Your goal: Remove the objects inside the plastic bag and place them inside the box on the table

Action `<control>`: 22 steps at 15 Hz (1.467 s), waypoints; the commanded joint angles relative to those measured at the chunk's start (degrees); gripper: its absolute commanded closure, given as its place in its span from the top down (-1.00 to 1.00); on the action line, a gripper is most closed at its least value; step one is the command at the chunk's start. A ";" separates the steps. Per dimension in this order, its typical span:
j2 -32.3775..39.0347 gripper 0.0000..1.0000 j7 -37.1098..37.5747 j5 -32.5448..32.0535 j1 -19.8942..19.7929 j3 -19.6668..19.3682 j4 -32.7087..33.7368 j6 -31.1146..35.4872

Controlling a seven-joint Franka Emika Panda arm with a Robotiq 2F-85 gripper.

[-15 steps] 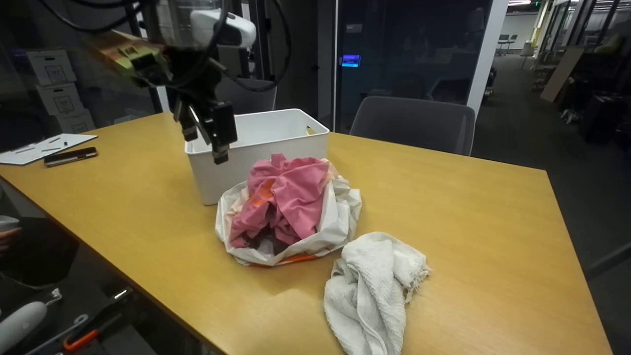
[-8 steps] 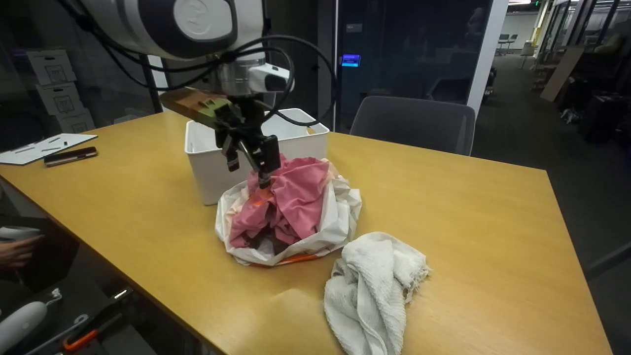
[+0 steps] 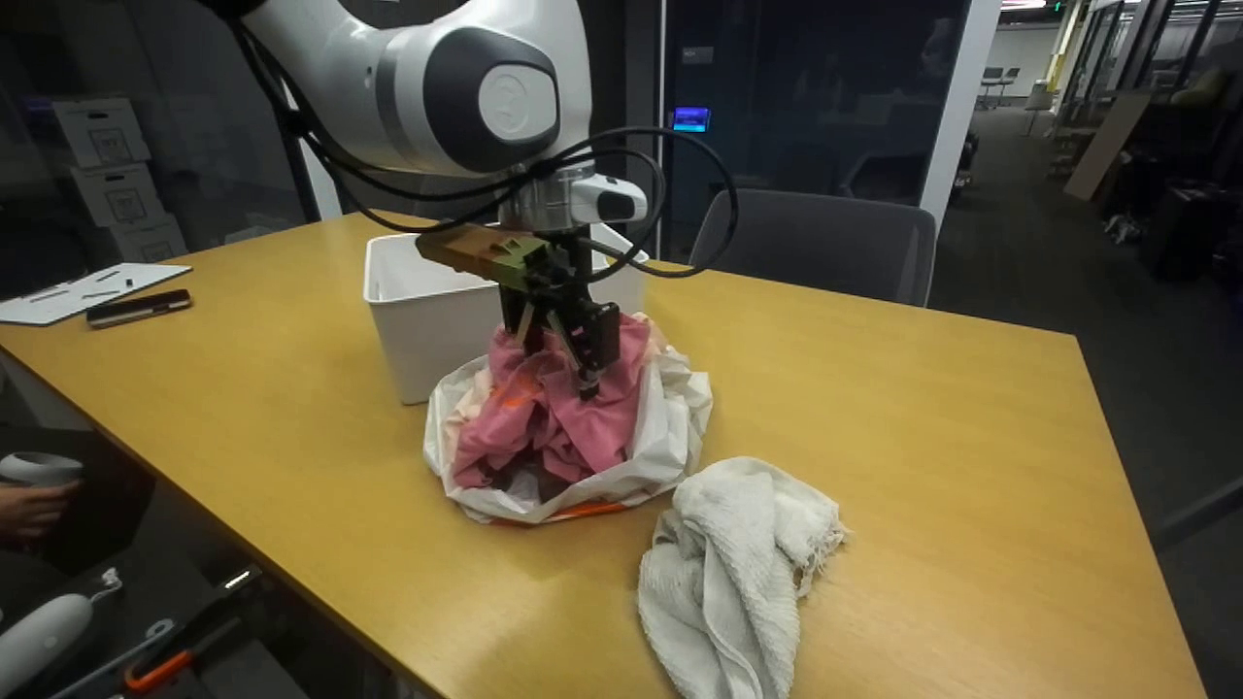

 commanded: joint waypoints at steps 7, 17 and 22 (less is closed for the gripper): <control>-0.41 -0.88 0.64 3.67 0.28 0.19 2.39 -1.27; -24.77 -0.90 5.65 -11.62 6.32 9.63 -2.52 -20.49; -28.60 -0.89 7.20 -17.51 10.81 20.00 6.06 -29.67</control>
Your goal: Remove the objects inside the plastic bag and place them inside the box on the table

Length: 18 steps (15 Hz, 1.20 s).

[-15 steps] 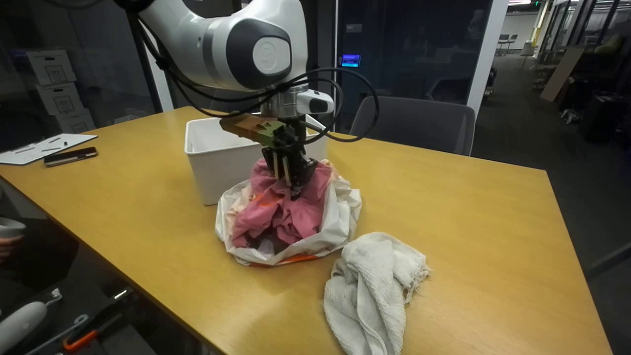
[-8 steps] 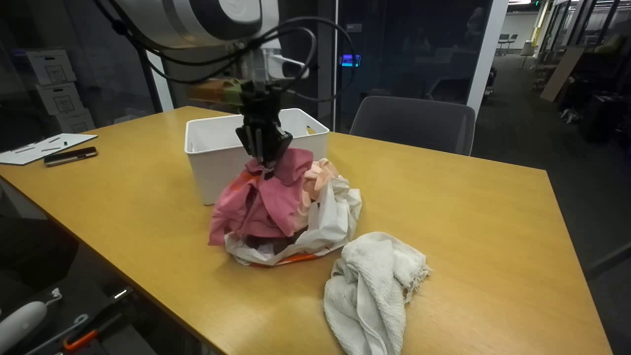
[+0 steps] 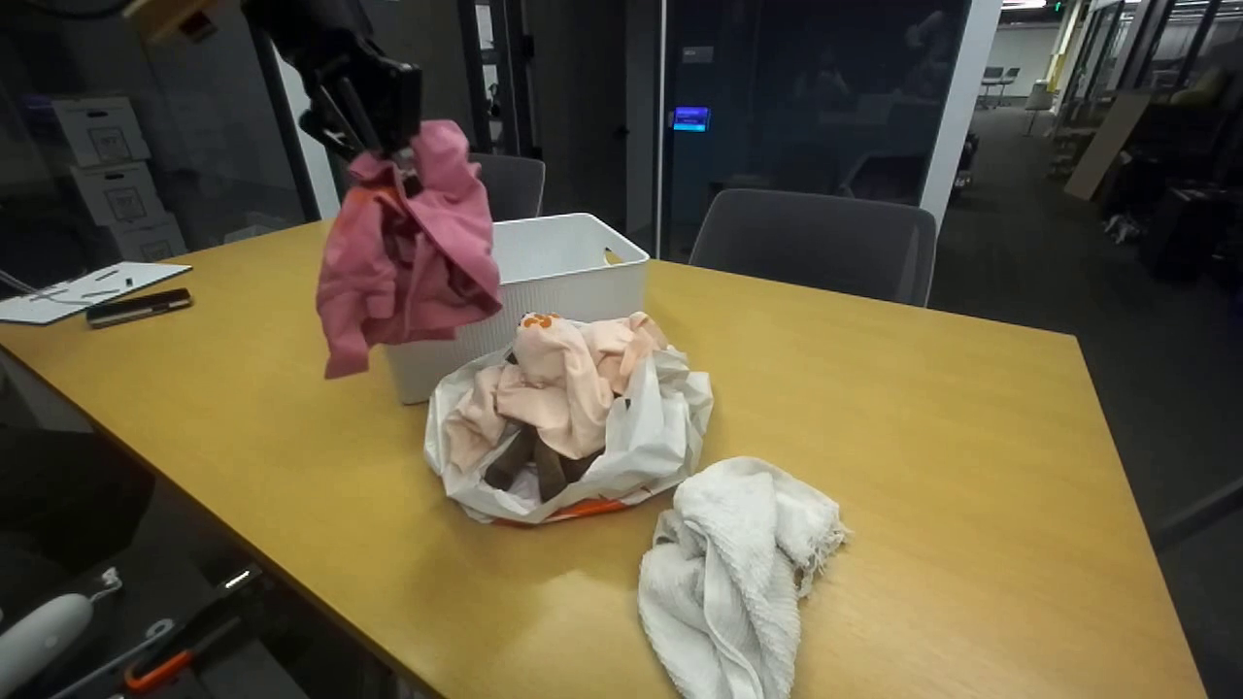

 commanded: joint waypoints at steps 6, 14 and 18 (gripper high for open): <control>11.05 -0.89 -0.92 -18.96 2.91 12.75 16.87 1.40; 32.83 -0.26 -5.55 -28.88 5.46 5.02 29.09 3.70; 33.76 0.37 -9.06 -19.85 6.35 3.53 32.55 2.56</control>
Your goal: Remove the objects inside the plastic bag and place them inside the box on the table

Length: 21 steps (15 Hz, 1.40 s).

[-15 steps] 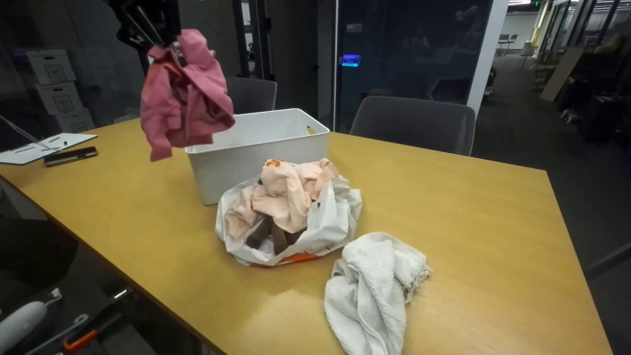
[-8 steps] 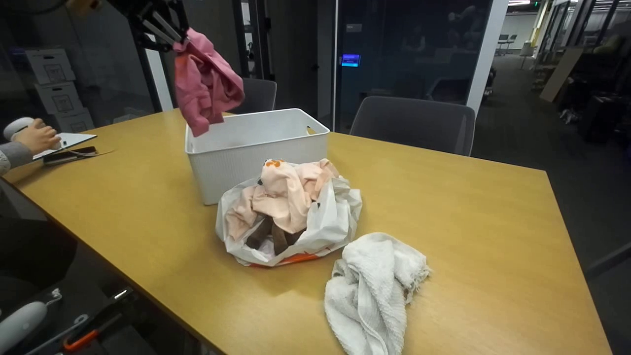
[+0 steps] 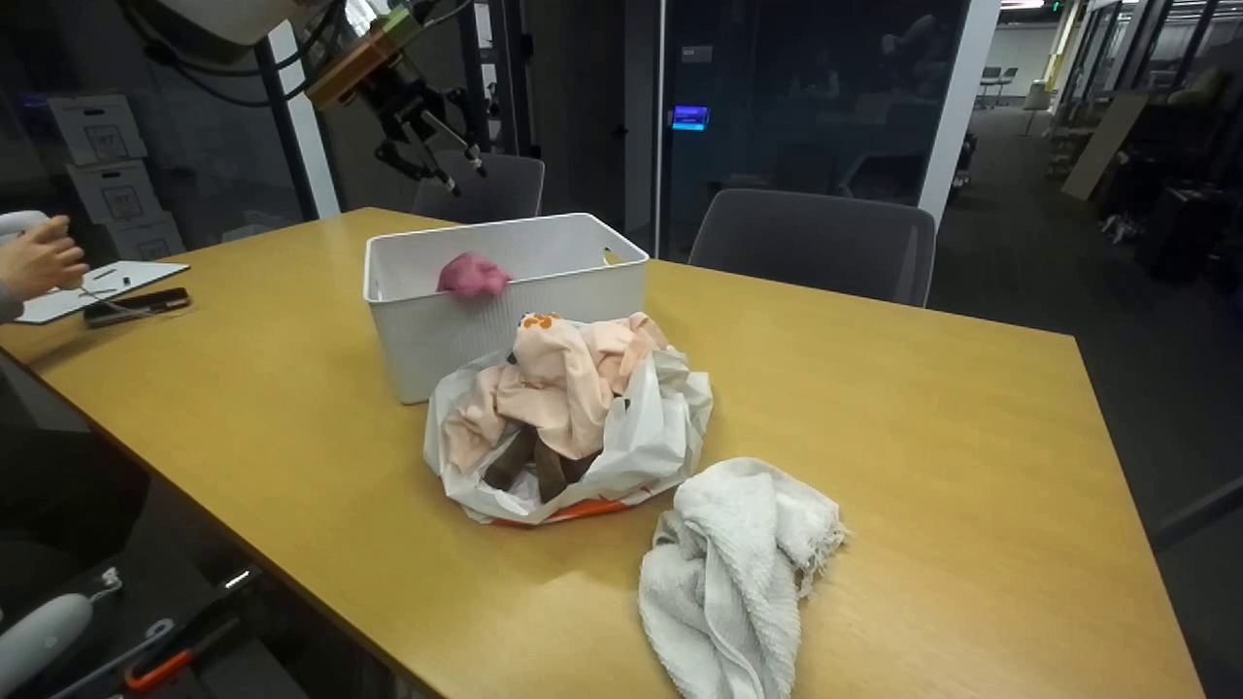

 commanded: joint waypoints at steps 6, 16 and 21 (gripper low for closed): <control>-12.47 1.00 2.95 14.79 0.23 -5.07 -4.62 -5.44; -26.72 1.00 -3.60 33.07 -5.98 -14.19 -33.83 14.91; -20.02 1.00 -2.99 28.62 -9.52 -14.85 -38.27 22.40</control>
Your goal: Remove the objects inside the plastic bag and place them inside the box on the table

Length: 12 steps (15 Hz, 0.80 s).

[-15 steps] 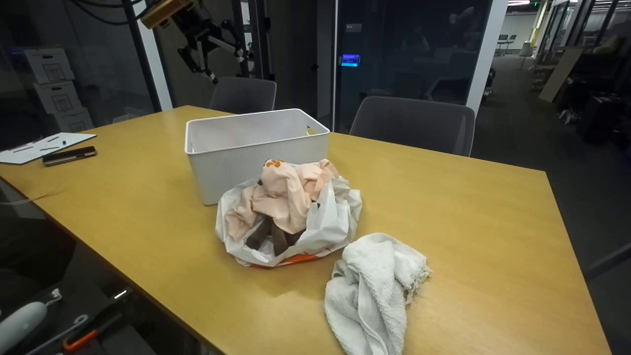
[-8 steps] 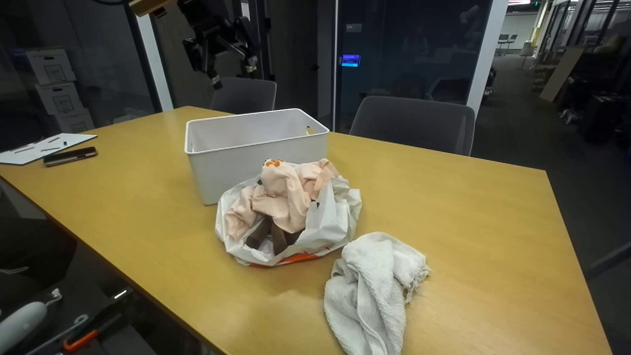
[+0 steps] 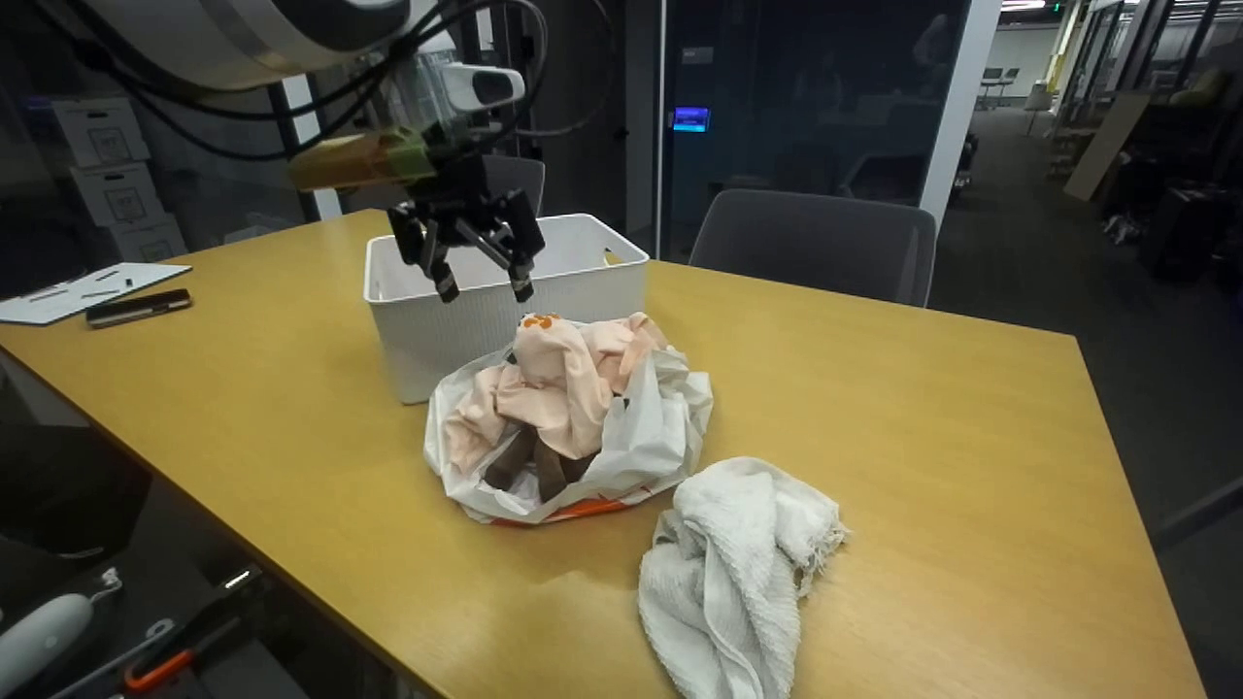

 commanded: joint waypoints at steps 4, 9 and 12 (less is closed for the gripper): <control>9.47 1.00 -1.96 -5.79 -2.23 -0.07 1.32 3.75; 15.92 1.00 -5.11 -4.62 -1.91 -0.83 7.51 3.73; 18.58 1.00 -6.50 -6.41 -1.97 -1.55 12.27 2.85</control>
